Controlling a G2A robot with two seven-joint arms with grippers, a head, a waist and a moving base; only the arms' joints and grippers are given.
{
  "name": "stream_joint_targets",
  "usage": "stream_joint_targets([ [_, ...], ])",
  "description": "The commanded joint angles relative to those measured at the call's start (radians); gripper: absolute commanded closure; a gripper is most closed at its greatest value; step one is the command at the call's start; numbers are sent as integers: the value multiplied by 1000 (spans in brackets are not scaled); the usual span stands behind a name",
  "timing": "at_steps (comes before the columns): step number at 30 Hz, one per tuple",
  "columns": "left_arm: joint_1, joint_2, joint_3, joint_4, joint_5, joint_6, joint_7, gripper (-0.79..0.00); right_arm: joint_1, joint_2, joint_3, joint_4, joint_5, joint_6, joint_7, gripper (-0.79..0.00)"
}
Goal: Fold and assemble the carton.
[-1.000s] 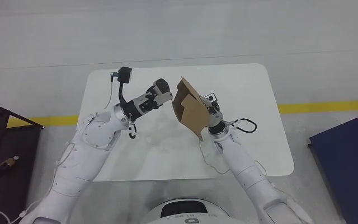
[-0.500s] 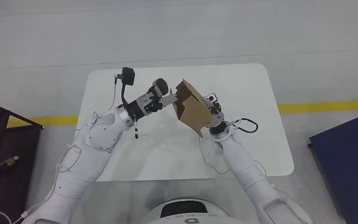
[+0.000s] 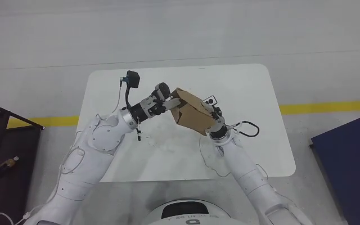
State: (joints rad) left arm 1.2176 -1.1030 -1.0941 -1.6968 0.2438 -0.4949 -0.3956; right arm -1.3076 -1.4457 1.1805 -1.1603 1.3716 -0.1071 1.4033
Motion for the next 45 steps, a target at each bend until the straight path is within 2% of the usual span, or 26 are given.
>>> stream_joint_targets([
  [1,2,-1,4,-4,7,4,-2,-785,-6,1,3,-7,-4,2,1,0],
  [15,4,-7,17,-2,19,36,-34,-785,-27,2,6,-50,-35,18,0,0],
  [27,0,-8,20,-17,48,15,-81,-785,-16,-5,-4,-32,-37,3,-45,0],
  [36,33,1,-40,-28,-21,-24,-80,-785,-14,-9,2,-27,-22,-7,-48,0],
  [45,98,17,-154,-53,-78,-60,-57,-785,-14,-9,2,-27,-22,-7,-48,0],
])
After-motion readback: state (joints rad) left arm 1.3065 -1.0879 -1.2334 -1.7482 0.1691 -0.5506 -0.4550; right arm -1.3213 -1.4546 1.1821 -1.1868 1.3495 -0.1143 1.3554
